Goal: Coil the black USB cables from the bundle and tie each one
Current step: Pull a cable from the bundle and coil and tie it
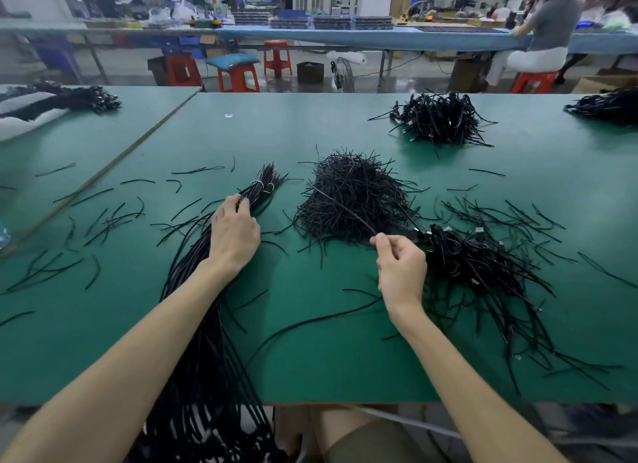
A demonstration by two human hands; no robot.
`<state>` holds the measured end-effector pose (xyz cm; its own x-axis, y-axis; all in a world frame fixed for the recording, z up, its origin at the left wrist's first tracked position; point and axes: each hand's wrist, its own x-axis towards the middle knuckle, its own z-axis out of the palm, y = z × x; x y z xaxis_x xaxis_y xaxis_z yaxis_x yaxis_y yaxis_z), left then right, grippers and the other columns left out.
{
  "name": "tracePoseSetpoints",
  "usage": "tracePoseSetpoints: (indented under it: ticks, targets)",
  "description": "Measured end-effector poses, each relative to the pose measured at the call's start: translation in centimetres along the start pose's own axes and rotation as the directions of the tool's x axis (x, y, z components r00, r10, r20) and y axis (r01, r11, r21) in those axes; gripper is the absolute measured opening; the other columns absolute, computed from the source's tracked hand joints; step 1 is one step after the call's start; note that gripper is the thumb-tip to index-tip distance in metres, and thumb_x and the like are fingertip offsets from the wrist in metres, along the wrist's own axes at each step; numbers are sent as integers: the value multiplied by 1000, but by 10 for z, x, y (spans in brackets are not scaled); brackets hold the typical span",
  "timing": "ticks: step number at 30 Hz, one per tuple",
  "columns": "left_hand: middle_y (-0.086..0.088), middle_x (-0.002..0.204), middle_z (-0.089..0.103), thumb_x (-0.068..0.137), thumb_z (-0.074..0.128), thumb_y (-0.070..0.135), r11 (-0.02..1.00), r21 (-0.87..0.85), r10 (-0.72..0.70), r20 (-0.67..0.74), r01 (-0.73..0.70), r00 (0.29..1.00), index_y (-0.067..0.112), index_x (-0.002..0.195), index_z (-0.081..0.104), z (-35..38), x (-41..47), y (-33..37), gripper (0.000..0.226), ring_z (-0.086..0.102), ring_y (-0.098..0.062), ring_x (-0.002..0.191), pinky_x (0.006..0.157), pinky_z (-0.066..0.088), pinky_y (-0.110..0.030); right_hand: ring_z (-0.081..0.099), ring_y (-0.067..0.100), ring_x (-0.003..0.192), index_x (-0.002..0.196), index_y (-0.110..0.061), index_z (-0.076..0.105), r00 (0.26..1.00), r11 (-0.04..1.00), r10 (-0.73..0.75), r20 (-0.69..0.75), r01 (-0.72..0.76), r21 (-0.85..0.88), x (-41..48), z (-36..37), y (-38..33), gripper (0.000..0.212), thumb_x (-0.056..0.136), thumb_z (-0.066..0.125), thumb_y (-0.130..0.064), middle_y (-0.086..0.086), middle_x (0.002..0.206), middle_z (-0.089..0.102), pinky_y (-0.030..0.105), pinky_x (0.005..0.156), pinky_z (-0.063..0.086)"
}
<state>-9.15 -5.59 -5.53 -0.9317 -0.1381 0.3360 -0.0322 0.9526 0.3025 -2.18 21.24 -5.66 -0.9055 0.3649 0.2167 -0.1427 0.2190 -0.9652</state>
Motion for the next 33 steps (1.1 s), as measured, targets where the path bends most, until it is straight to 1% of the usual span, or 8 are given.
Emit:
tracePoseSetpoints:
  ticks: [5,9,11,13,22,26,29,33]
  targets:
    - [-8,112,62,104,54,32,957,-133,279,159,-260,947,11,103,73,-22,-32,39,28,55,-22,99,102,42,-43,38,11,37,94,-17,68,999,999,35,-6,-35,33,1,-1,2,24,106,51,-29,5,59,50,23,35,35]
    - [7,81,74,101,53,51,907,-367,395,575,-206,716,27,86,70,-48,-61,77,33,68,-14,73,72,55,-27,40,12,37,97,-12,64,997,988,79,-21,-75,134,1,-1,3,25,107,47,-28,-7,53,49,25,37,37]
    - [10,81,74,97,60,55,914,-331,403,694,-233,597,27,95,66,-55,-71,86,29,68,-9,74,68,54,-22,41,12,37,99,-10,63,995,983,94,-34,-88,162,2,-3,3,25,108,45,-26,-8,52,50,25,39,38]
    - [12,85,71,92,68,54,915,-249,392,739,-318,548,27,95,65,-61,-78,91,27,65,-4,78,67,51,-23,42,11,39,100,-10,63,994,979,106,-38,-97,180,1,-5,4,25,108,45,-26,-8,51,51,26,40,39]
    - [13,69,65,92,67,36,876,-172,437,677,-450,592,27,77,60,-66,-95,99,19,61,-3,64,56,42,-22,44,12,40,99,-13,62,991,964,130,-40,-117,240,2,-6,7,24,108,44,-26,-9,52,52,24,41,38]
    - [11,64,63,93,69,29,849,-466,487,514,-247,706,19,80,67,-68,-88,108,16,51,-1,52,57,45,-21,55,13,45,100,-17,66,994,981,108,-30,-101,167,1,-4,5,22,106,46,-23,-6,60,58,31,51,45]
    - [2,58,57,97,68,20,610,-789,389,378,73,840,11,82,65,-71,-78,116,18,47,-9,46,47,37,-18,61,6,56,115,-19,71,1000,999,7,10,-8,46,-1,-1,3,25,107,47,-23,3,90,66,27,56,49]
    - [-4,61,50,98,68,27,345,-899,204,352,269,914,17,78,62,-68,-60,126,23,47,-12,49,44,35,-18,55,9,108,133,-28,65,977,987,-153,148,159,-25,-4,3,-1,33,107,48,-38,-3,130,49,23,94,47]
